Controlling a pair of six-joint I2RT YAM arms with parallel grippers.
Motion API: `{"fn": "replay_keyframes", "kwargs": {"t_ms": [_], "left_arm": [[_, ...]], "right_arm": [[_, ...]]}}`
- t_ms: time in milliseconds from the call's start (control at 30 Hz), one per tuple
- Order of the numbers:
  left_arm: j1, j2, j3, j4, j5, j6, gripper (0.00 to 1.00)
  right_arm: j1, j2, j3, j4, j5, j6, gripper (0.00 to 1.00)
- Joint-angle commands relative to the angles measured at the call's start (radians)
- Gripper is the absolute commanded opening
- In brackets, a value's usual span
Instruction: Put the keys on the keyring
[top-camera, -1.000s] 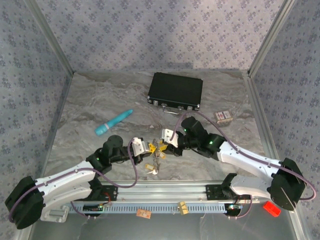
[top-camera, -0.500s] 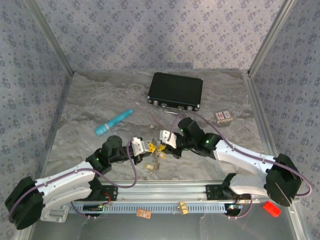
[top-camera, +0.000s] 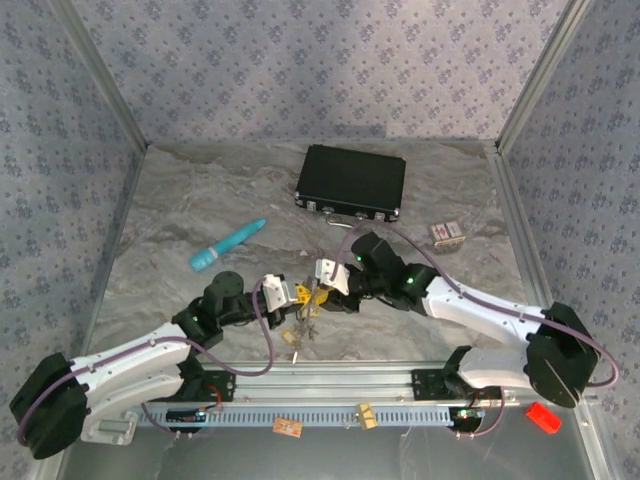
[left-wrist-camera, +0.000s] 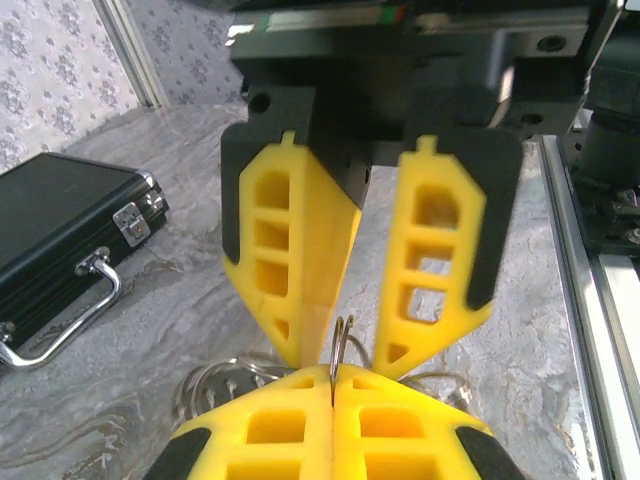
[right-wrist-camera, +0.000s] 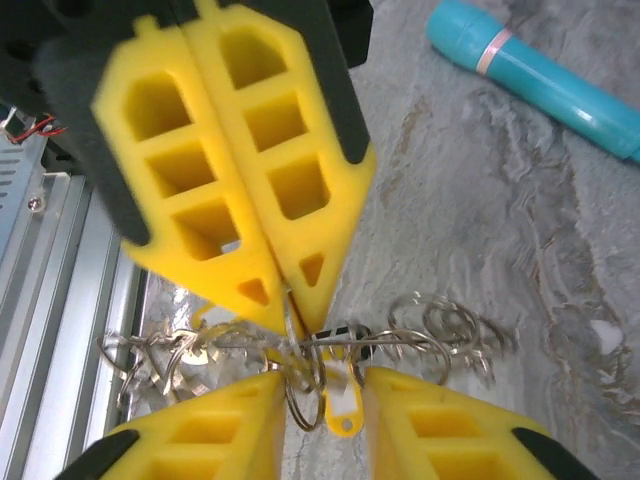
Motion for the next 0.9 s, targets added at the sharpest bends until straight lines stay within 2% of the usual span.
{"fn": "replay_keyframes", "kwargs": {"t_ms": [0, 300, 400, 600, 667, 767, 867], "left_arm": [[0.0, 0.008, 0.0, 0.118, 0.015, -0.026, 0.0], [0.0, 0.04, -0.015, 0.199, 0.021, -0.08, 0.0], [-0.001, 0.039, -0.018, 0.206, 0.023, -0.087, 0.0], [0.0, 0.04, -0.018, 0.207, 0.026, -0.089, 0.0], [-0.002, 0.043, -0.015, 0.208, 0.028, -0.09, 0.0], [0.0, 0.046, -0.014, 0.211, 0.032, -0.091, 0.0], [-0.001, 0.047, -0.013, 0.216, 0.036, -0.094, 0.0]], "right_arm": [[-0.009, -0.068, -0.034, 0.024, 0.01, -0.005, 0.3], [-0.006, -0.063, -0.032, 0.056, -0.006, -0.022, 0.29], [-0.005, -0.055, -0.028, 0.06, -0.001, -0.021, 0.24], [-0.004, -0.048, -0.025, 0.076, -0.011, -0.014, 0.08], [-0.004, -0.044, -0.022, 0.079, -0.015, -0.011, 0.08], [-0.002, -0.034, -0.017, 0.083, -0.024, -0.013, 0.14], [-0.002, -0.022, -0.011, 0.081, -0.035, -0.019, 0.12]]}}
